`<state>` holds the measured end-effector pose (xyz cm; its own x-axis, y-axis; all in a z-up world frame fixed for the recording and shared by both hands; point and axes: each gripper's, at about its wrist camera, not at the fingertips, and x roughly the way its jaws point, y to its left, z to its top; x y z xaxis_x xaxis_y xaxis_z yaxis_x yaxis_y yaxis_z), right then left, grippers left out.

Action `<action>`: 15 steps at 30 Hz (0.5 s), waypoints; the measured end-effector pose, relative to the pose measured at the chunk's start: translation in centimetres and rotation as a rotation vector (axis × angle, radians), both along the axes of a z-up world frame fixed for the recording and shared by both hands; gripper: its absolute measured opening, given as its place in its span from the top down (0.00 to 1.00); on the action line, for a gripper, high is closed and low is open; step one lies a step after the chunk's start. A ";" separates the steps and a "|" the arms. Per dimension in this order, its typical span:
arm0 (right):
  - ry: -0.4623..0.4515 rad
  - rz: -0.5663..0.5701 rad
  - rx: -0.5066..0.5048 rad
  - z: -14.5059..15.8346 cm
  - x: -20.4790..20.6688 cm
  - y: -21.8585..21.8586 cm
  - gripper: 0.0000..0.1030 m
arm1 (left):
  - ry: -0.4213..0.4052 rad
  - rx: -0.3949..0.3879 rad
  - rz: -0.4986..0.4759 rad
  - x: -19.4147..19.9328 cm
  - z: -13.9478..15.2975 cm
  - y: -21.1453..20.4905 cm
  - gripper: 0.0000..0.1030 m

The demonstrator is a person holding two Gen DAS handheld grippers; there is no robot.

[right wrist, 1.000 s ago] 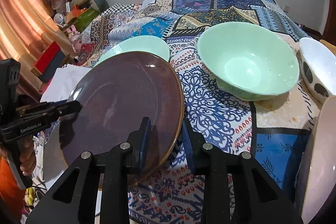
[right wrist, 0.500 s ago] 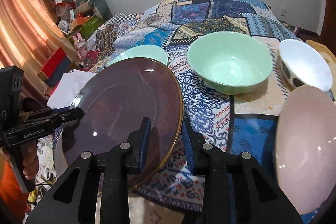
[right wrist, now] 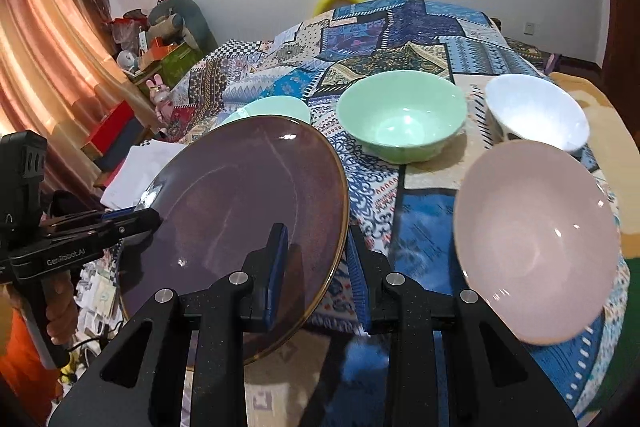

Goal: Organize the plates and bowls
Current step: 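Lift the dark brown plate with the left tool toward the right tool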

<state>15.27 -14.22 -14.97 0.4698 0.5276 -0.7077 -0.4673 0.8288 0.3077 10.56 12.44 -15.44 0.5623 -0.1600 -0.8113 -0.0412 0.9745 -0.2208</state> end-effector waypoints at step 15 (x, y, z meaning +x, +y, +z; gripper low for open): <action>0.033 -0.043 0.023 -0.9 -1.9 -4.3 0.74 | 0.033 -0.010 -0.043 -2.2 0.0 -5.0 0.76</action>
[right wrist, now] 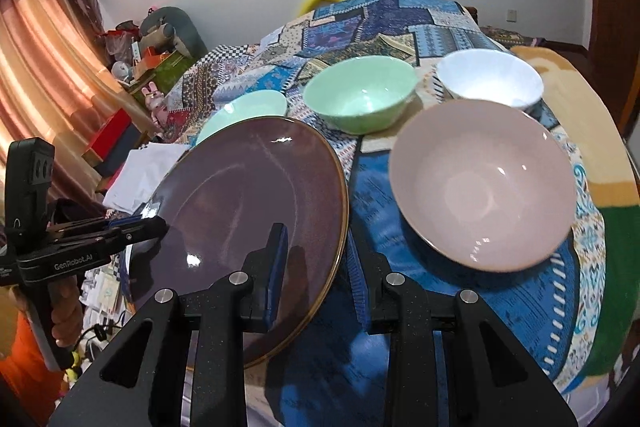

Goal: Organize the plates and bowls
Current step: 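Lift the dark brown plate with the left tool toward the right tool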

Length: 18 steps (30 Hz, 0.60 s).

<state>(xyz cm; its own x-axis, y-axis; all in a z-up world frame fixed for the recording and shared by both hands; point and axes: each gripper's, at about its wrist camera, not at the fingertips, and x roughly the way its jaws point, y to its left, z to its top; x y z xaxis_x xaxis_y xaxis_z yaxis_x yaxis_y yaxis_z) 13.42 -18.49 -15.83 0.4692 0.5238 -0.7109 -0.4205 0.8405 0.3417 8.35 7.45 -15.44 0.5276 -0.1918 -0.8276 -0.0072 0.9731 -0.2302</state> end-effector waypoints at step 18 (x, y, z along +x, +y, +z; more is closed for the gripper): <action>0.094 -0.014 0.010 -3.5 0.1 -2.5 0.74 | 0.112 0.014 -0.038 0.6 -3.7 -3.2 0.76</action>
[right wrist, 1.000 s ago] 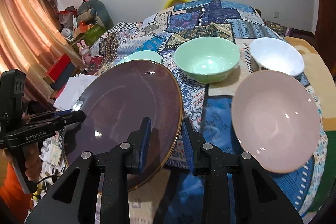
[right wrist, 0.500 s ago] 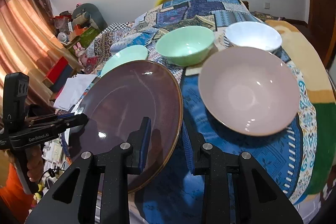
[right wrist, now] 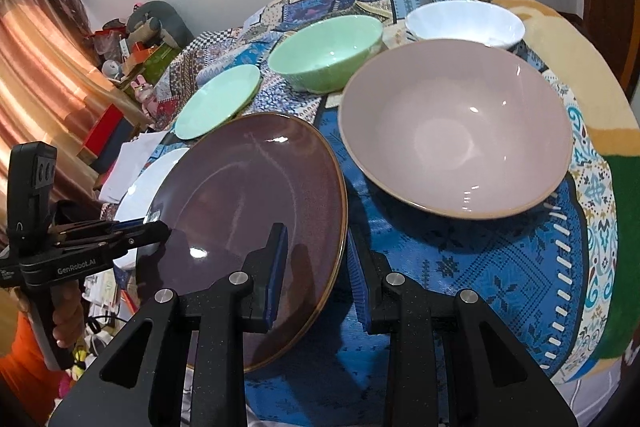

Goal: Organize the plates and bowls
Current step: 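Lift the dark brown plate with the left tool toward the right tool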

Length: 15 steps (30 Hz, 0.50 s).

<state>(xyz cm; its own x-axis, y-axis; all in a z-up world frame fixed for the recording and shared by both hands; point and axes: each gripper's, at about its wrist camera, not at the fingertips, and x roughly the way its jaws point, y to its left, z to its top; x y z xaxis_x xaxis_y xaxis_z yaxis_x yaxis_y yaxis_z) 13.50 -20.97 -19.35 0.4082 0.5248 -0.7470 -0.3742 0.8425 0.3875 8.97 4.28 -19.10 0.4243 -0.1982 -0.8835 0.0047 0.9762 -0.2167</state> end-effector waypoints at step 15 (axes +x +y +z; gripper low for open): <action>0.016 -0.011 -0.033 -1.3 0.6 -0.5 0.74 | 0.030 0.025 -0.017 1.2 -1.7 -1.0 0.76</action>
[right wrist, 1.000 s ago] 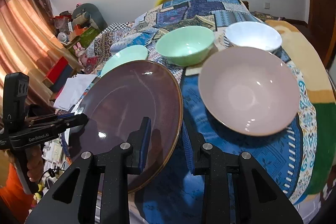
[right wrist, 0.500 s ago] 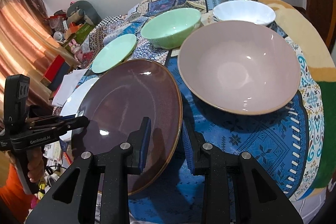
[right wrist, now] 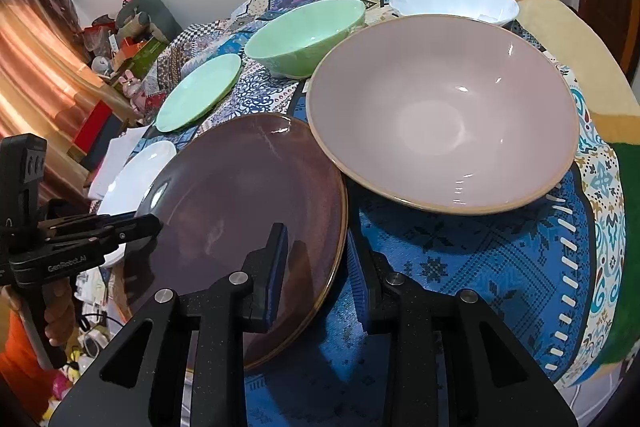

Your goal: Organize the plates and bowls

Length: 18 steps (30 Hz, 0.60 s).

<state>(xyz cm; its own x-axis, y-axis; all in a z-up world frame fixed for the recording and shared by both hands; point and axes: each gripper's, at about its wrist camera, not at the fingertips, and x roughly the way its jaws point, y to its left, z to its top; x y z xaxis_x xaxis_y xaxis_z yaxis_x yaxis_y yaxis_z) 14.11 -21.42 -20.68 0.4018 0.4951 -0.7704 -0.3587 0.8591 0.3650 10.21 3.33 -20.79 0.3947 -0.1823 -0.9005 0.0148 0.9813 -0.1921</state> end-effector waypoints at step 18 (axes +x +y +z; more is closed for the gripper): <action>-0.071 0.017 -0.042 3.2 -1.7 0.5 0.71 | -0.080 0.018 -0.013 -1.7 1.4 -0.1 0.73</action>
<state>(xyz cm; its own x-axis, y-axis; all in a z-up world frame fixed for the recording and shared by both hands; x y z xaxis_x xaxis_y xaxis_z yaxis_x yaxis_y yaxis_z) 12.38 -20.95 -17.50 0.4475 0.4702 -0.7607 -0.3972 0.8666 0.3020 8.52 3.20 -19.36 0.4632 -0.1722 -0.8694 0.0418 0.9841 -0.1726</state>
